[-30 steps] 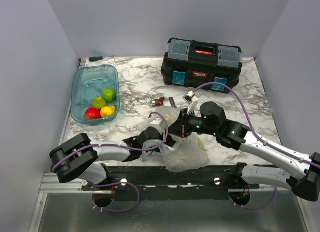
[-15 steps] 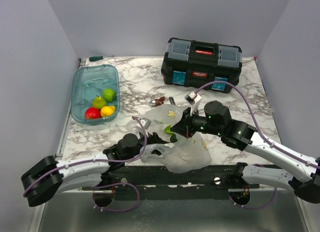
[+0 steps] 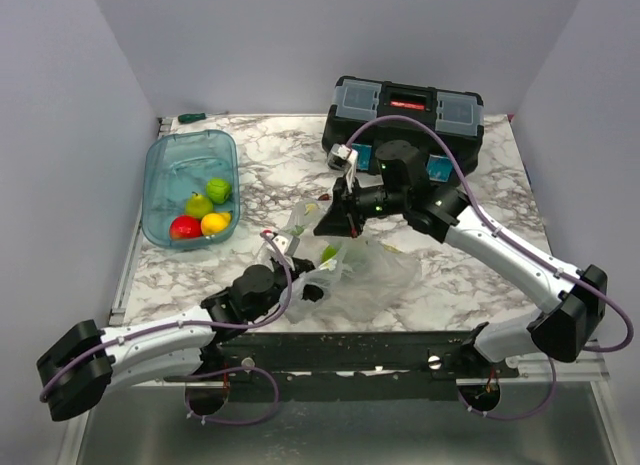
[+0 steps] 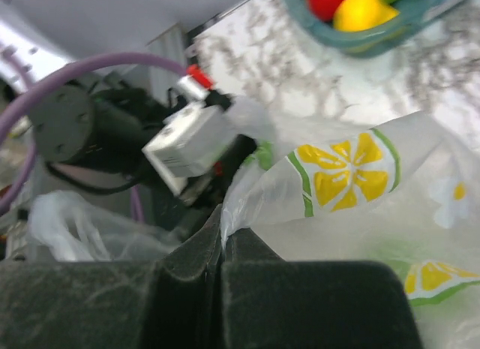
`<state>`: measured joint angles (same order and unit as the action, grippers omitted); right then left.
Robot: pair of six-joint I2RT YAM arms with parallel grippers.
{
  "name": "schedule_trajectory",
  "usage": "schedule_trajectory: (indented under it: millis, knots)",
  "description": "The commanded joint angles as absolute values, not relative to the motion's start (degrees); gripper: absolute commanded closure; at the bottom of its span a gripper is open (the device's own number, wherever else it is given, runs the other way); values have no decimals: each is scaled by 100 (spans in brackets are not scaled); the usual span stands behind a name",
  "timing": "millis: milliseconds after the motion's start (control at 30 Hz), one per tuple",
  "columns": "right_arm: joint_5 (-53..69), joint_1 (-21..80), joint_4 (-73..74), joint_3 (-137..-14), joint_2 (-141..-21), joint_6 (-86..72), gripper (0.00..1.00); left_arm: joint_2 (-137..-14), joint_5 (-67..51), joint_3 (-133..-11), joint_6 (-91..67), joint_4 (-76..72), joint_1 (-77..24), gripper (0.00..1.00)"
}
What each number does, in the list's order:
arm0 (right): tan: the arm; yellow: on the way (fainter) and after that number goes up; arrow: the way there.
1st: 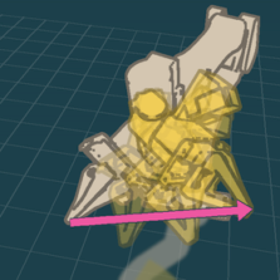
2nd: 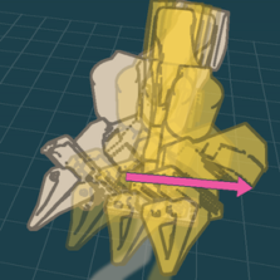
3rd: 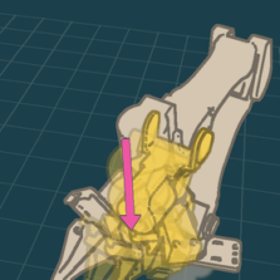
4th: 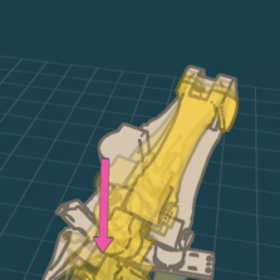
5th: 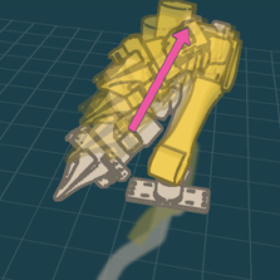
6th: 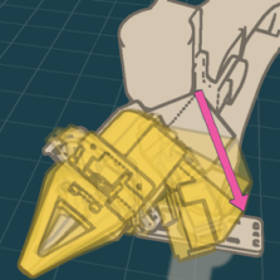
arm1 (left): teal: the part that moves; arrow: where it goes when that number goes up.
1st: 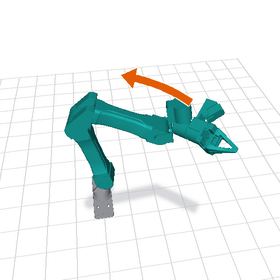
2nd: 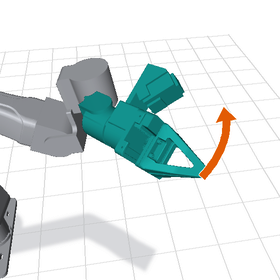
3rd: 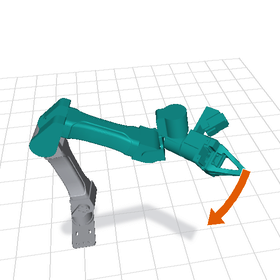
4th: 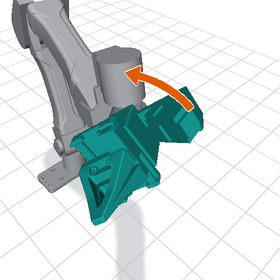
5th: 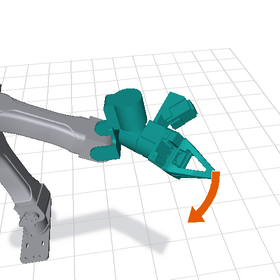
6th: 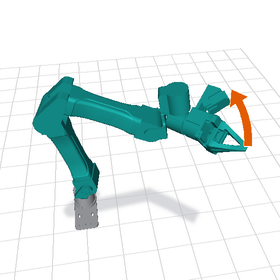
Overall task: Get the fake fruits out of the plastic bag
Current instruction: Adjust the plastic bag at the center of the board.
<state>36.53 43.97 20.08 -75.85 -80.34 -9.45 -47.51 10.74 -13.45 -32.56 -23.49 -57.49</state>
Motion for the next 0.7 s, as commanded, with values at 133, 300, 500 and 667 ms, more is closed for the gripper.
schedule_trajectory:
  millis: [133,300,500,667]
  knots:
    - [5312,4420,1542,-6469,-7245,-1442,99,-6154,2162,-1704,-2839,-3629,-5801,19]
    - [5166,4417,1397,-6025,-7034,-1566,99,-7105,2258,-2095,-2587,-3797,-5901,20]
    - [5052,4420,1336,-5991,-7119,-1571,99,-7782,2319,-2119,-2751,-4023,-6128,19]
    - [5020,4421,1328,-6004,-7189,-1561,99,-8395,2512,-2354,-3004,-3888,-6205,14]
